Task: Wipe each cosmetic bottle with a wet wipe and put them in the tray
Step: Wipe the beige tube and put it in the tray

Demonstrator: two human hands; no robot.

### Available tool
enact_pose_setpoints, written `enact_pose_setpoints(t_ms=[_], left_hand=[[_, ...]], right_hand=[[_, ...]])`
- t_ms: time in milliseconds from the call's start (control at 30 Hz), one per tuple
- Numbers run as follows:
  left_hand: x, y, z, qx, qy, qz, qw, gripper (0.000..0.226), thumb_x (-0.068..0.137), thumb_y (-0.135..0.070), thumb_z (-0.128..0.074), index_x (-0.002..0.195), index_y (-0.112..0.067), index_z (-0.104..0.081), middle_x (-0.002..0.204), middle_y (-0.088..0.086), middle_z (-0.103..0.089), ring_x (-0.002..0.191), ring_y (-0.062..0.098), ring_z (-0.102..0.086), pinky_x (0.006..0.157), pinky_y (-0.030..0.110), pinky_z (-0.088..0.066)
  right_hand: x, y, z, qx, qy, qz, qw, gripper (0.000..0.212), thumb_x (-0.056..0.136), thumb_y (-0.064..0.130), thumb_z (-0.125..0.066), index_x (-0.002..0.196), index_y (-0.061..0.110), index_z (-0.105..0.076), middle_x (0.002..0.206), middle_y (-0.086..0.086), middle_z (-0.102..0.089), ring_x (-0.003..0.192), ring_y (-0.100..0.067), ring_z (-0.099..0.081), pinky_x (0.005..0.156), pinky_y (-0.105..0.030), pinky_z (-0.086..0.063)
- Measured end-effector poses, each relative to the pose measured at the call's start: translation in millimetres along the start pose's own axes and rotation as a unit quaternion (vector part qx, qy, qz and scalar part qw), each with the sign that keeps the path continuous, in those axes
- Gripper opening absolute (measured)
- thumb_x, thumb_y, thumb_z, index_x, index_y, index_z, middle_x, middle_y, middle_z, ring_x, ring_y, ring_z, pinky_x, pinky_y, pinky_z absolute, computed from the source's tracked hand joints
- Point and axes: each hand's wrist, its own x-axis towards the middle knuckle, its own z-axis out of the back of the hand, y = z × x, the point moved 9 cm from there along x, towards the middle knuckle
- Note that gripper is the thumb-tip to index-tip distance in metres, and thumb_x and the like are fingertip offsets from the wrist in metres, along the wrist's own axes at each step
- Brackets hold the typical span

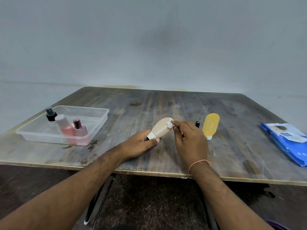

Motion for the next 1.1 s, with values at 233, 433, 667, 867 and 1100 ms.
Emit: enact_pose_setpoints(t_ms=[233,433,667,867,1100], left_hand=[[-3,-3,-2,0.022,0.009,-0.011,1.000,0.018,0.098,-0.042,-0.064,0.106,-0.026,-0.064,0.085,-0.009,-0.059,0.079,0.007,-0.053,0.077,0.029,-0.043],[-2,-4,0,0.048,0.002,-0.013,0.999,0.036,0.092,-0.055,-0.062,0.112,-0.025,-0.064,0.090,-0.001,-0.061,0.083,0.014,-0.056,0.078,0.034,-0.046],[-2,-1,4,0.039,-0.014,-0.007,0.999,0.059,0.086,-0.064,-0.063,0.117,-0.013,-0.064,0.086,-0.001,-0.056,0.081,0.018,-0.051,0.077,0.040,-0.042],[-3,-4,4,0.078,-0.020,-0.009,0.997,0.056,0.087,-0.067,-0.062,0.117,-0.020,-0.066,0.104,0.018,-0.072,0.089,0.027,-0.066,0.088,0.059,-0.055],[-6,-9,3,0.106,-0.023,-0.013,0.994,0.053,0.088,-0.065,-0.058,0.117,-0.021,-0.065,0.102,0.013,-0.071,0.087,0.016,-0.062,0.090,0.059,-0.054]], right_hand=[[2,-11,1,0.016,-0.002,-0.053,0.998,0.021,0.099,0.016,-0.073,0.117,0.026,-0.079,0.107,0.012,-0.076,0.079,-0.013,-0.068,0.063,-0.024,-0.045],[2,-6,-1,0.027,-0.002,-0.013,1.000,0.018,0.098,0.017,-0.075,0.115,0.023,-0.080,0.103,0.009,-0.076,0.077,-0.011,-0.067,0.062,-0.029,-0.052],[-6,17,-11,0.049,0.056,0.100,0.992,0.024,0.097,0.015,-0.074,0.119,0.024,-0.079,0.105,0.010,-0.075,0.085,-0.012,-0.070,0.069,-0.026,-0.053],[-13,32,-22,0.100,0.131,0.152,0.974,0.021,0.095,0.019,-0.074,0.114,0.024,-0.081,0.107,0.012,-0.076,0.094,-0.014,-0.073,0.074,-0.035,-0.058],[-8,21,-15,0.043,0.075,0.110,0.990,0.022,0.094,0.021,-0.073,0.114,0.028,-0.081,0.104,0.012,-0.078,0.093,-0.019,-0.071,0.079,-0.034,-0.055]])
